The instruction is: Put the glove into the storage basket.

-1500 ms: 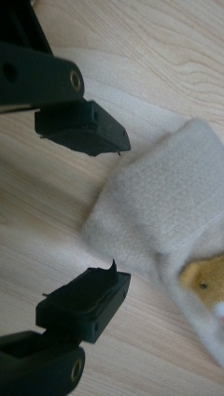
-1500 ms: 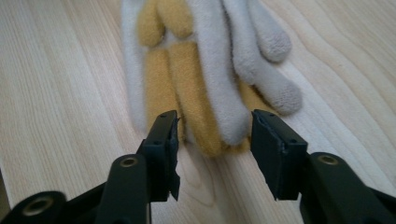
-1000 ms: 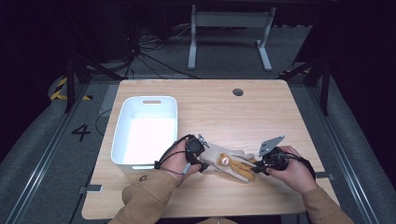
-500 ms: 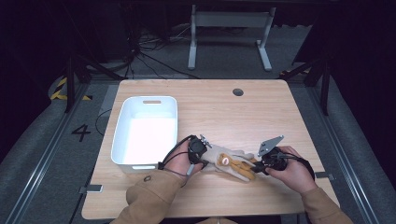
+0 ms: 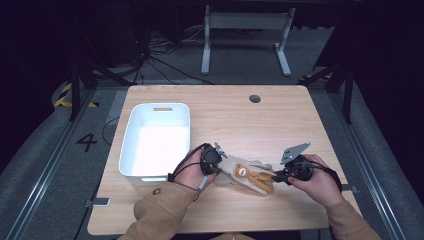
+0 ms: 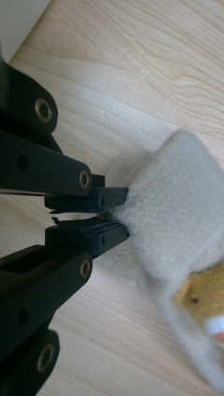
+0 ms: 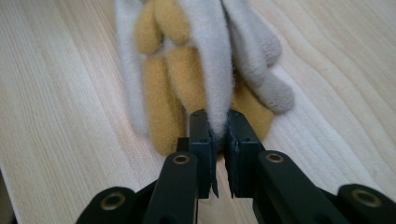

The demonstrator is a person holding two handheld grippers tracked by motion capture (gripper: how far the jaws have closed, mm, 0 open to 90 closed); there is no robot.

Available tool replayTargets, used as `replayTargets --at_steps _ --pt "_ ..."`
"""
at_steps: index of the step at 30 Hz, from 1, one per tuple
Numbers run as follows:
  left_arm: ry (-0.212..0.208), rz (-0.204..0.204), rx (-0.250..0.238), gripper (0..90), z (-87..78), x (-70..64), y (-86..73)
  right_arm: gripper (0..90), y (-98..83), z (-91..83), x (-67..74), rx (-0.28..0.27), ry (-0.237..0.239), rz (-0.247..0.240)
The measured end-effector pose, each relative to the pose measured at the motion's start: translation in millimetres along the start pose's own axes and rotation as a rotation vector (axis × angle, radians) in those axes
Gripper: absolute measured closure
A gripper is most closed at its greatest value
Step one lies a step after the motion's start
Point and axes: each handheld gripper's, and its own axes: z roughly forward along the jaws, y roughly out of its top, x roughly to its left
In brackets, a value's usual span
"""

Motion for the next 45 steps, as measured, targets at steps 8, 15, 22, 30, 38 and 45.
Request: replayTargets --at_steps 8,15,22,30,38,45 --pt "0.001 -0.005 -0.044 84.6 -17.7 -5.8 -1.4 82.8 5.6 -19.5 -0.7 -0.045 -0.041 0.013" --pt "-0.005 -0.007 -0.048 84.3 -24.8 -12.6 -6.0 82.9 11.8 -27.8 -5.5 -0.085 -0.073 0.018" --pt "-0.009 -0.016 -0.031 84.1 -22.9 -15.4 -11.9 82.7 16.6 -20.8 -13.1 -0.097 -0.081 0.021" --pt "-0.003 -0.011 -0.010 84.0 -14.6 -17.1 -16.0 82.8 19.7 -7.5 -21.2 -0.095 -0.083 0.023" --pt "-0.015 -0.008 0.032 83.8 1.9 -18.1 -18.6 82.6 18.4 2.1 -27.9 -0.075 -0.072 0.036" --pt "-0.023 -0.004 0.055 83.7 8.5 -18.5 -18.9 81.8 15.8 7.8 -30.4 -0.052 -0.065 0.039"
